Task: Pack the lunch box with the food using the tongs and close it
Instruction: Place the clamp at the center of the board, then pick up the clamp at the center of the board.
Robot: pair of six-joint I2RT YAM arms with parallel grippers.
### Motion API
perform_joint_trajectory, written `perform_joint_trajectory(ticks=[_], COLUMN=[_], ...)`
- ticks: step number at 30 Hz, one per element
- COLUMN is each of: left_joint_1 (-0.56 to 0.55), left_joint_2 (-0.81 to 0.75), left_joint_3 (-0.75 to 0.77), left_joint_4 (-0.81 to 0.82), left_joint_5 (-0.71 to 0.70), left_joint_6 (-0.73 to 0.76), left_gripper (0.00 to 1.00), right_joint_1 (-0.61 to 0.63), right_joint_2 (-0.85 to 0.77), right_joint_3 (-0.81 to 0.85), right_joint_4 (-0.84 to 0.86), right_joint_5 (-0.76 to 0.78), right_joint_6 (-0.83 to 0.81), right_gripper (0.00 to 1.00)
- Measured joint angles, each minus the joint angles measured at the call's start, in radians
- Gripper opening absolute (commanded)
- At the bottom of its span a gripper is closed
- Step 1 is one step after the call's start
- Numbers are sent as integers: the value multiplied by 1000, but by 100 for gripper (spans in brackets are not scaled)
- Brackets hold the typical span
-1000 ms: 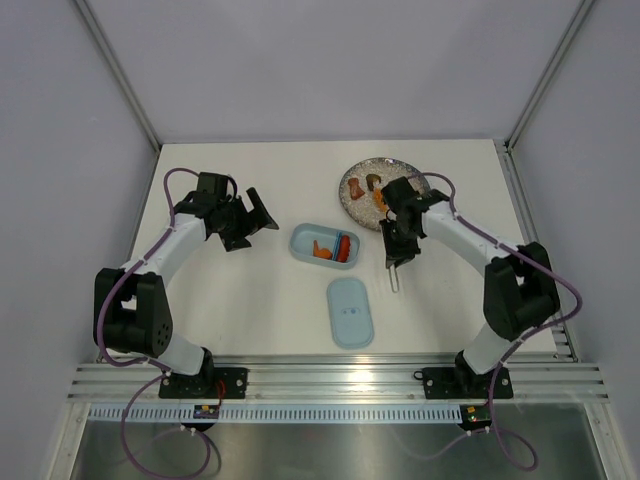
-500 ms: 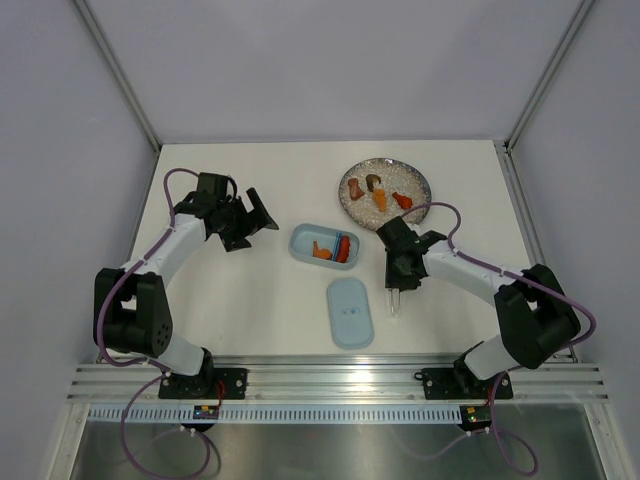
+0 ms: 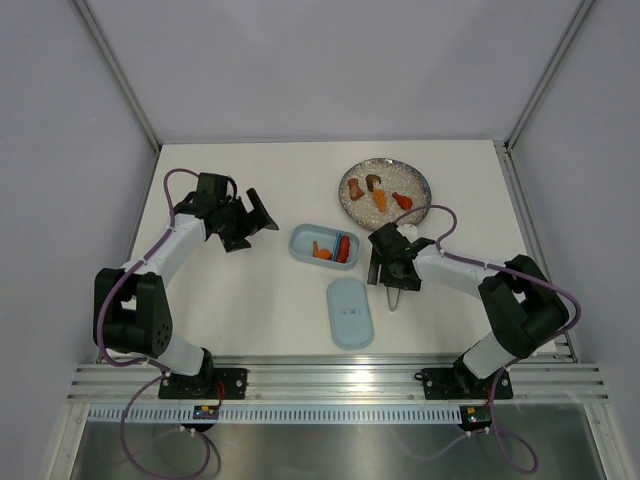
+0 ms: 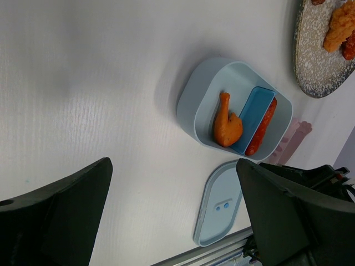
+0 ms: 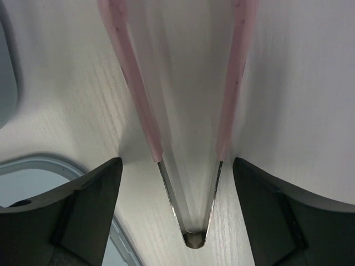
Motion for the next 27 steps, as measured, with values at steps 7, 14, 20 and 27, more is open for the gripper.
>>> perform_joint_trajectory(ticks=[7,14,20,27], left_joint_1=[0,0,0,0], left_joint_2=[0,0,0,0], left_joint_3=[0,0,0,0], left_joint_4=[0,0,1,1], left_joint_5=[0,1,1,2], left_joint_6=[0,0,0,0], left_gripper=[99,99,99,99], right_joint_1=[40,73,168,186], right_joint_2=[-101,-128,-125,-86], right_joint_3=[-111,-145,-147,-140], right_joint_4=[51,74,97,133], right_joint_5=[79,125,203,215], right_joint_6=[57,83,87,94], right_gripper=[100,99,99,99])
